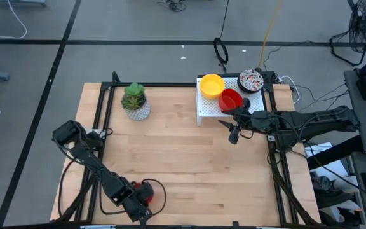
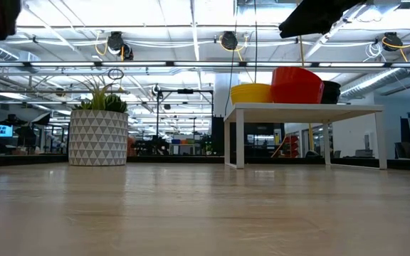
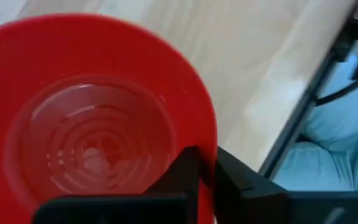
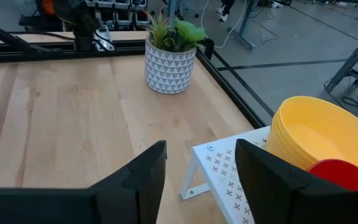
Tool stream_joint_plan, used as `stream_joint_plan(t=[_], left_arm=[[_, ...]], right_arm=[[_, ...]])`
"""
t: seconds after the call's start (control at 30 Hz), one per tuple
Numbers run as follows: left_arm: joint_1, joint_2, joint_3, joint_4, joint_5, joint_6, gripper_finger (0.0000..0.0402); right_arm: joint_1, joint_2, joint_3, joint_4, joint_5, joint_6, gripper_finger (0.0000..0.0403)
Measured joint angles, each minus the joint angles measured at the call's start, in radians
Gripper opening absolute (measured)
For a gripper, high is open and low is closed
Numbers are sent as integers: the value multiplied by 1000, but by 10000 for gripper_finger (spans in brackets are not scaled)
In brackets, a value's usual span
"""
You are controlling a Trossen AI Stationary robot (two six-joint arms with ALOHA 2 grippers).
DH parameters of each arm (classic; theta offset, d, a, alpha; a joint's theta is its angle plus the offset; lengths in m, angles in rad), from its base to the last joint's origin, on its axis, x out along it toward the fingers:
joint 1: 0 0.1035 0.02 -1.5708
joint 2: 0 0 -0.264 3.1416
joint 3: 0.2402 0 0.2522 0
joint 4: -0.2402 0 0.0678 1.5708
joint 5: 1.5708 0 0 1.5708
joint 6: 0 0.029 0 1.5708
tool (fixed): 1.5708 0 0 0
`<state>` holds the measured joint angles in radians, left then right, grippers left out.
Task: Pick & Place Mini bowls
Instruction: Stack the red bowl on top of the red bowl on the shelf
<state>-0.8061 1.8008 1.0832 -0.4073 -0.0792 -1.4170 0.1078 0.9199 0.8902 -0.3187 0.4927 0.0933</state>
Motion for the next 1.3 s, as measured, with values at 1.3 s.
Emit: stream_joint_plan(t=[1.3], left_arm=[[330, -2, -4, 669, 137, 1002, 18]], right_arm=[[227, 504, -269, 1060, -731, -113, 227]])
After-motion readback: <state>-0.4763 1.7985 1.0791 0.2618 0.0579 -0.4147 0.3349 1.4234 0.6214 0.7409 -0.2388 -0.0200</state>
